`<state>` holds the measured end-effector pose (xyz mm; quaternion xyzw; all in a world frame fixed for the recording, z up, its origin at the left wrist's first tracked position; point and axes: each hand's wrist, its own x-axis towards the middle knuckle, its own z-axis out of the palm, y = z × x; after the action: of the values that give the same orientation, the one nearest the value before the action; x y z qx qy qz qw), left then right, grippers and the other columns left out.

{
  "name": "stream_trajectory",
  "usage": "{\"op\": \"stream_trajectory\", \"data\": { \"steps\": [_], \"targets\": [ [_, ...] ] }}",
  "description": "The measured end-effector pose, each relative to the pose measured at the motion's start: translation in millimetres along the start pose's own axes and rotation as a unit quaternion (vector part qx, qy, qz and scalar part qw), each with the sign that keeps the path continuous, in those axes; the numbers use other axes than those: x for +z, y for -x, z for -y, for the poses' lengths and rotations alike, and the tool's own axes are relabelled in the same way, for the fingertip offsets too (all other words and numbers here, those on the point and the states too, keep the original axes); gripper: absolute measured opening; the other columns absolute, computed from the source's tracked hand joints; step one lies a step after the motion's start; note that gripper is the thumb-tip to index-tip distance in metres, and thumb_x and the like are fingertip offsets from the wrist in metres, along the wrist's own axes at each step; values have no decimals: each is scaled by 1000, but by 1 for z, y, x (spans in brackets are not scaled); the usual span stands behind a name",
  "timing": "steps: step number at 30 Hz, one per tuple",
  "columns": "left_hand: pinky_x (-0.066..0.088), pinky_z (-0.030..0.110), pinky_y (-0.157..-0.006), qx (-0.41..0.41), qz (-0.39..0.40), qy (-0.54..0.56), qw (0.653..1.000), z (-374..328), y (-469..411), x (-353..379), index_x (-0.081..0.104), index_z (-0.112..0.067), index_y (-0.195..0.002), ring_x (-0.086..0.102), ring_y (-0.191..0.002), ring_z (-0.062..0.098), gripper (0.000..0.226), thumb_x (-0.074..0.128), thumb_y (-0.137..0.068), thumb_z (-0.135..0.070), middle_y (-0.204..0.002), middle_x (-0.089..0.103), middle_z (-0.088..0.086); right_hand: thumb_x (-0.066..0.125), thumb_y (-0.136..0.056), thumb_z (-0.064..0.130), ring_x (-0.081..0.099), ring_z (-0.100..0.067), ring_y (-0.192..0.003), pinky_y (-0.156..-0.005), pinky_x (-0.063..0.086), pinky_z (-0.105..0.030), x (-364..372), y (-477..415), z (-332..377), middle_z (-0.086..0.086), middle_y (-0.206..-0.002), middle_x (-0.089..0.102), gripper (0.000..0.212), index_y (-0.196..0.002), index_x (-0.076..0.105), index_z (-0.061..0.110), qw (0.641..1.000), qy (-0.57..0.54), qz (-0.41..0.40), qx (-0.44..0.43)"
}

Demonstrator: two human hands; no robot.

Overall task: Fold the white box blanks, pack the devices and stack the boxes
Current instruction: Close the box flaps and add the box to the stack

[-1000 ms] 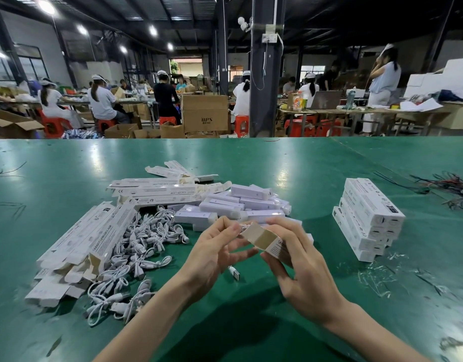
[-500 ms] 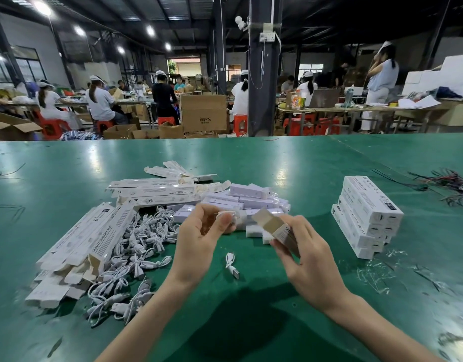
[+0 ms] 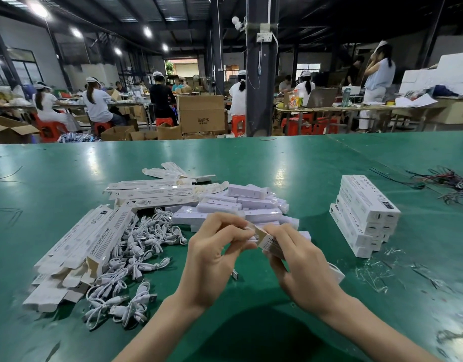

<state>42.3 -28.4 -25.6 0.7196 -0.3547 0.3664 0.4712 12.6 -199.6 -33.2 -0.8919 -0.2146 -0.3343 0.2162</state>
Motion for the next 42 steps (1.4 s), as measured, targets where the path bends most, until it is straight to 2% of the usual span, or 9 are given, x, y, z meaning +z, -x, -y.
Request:
{"op": "stream_trajectory", "data": {
  "steps": [5, 9, 14, 19, 26, 31, 35, 38, 42],
  "targets": [
    [55, 21, -73, -19, -8, -21, 1000, -6, -1, 0, 76, -7, -94, 65, -80, 5, 21, 76, -76, 4, -87, 67, 1, 72, -72, -7, 59, -27, -80, -67, 49, -34, 0, 1, 4, -5, -94, 61, 47, -116, 61, 5, 1000, 18, 12, -20],
    [52, 18, -69, -89, -39, -16, 995, -15, 2, 5, 73, -17, -83, 65, -73, 6, 14, 82, -74, -9, -79, 69, -10, 71, -71, -8, 58, -27, -79, -66, 49, -35, 1, 2, 2, -4, -91, 60, 47, -115, 62, 6, 1000, 20, 7, -12],
    [53, 20, -71, -214, -32, 77, 973, -17, 2, 8, 71, -14, -82, 69, -74, 9, 15, 81, -73, -20, -78, 73, -5, 73, -63, -11, 57, -28, -75, -62, 50, -39, 2, 3, 3, -5, -89, 60, 54, -114, 63, 6, 999, 40, 11, -6],
    [53, 18, -66, -304, -52, 163, 937, -15, 1, 9, 67, -16, -82, 69, -72, 12, 30, 81, -61, -31, -79, 73, -3, 72, -61, -12, 58, -31, -75, -63, 51, -40, 2, 3, 4, -8, -89, 61, 57, -116, 63, 2, 998, 53, 12, -20],
    [54, 23, -77, -285, 2, 218, 933, -8, 4, 10, 60, -16, -97, 72, -84, 17, 35, 76, -75, 5, -86, 74, 3, 68, -69, -8, 59, -28, -85, -75, 44, -34, 2, 4, 1, -5, -95, 61, 49, -116, 62, 6, 1000, -11, 1, 15],
    [44, 11, -70, -212, 46, 105, 971, -13, 3, 8, 61, -17, -104, 68, -87, 3, 27, 74, -80, -16, -96, 71, -19, 72, -72, -7, 61, -27, -88, -76, 46, -34, 3, 4, -1, -3, -99, 64, 46, -115, 63, 7, 999, -22, -6, 30],
    [38, 13, -55, -177, 109, 52, 977, -13, 3, 4, 62, -9, -110, 51, -52, 4, 37, 65, -80, -30, -107, 52, -40, 75, -67, -9, 62, -28, -84, -72, 44, -29, 3, 4, -5, -4, -98, 64, 49, -113, 63, 6, 999, -9, -15, 36],
    [34, 16, -48, -162, 166, 78, 970, -11, 8, 4, 53, -34, -115, 39, -40, 8, 37, 65, -81, -26, -122, 49, -25, 74, -66, -10, 62, -28, -84, -72, 44, -30, 4, 5, -7, -5, -96, 64, 51, -114, 63, 6, 1000, 1, -5, 21],
    [44, 27, -42, -176, 185, 104, 961, -5, 9, 2, 34, -33, -126, 43, -39, 12, 54, 64, -83, -20, -107, 66, -17, 75, -71, -7, 63, -26, -87, -73, 48, -35, 3, 3, -8, -3, -99, 65, 53, -120, 62, 8, 1000, -9, 9, 0]
  ]
}}
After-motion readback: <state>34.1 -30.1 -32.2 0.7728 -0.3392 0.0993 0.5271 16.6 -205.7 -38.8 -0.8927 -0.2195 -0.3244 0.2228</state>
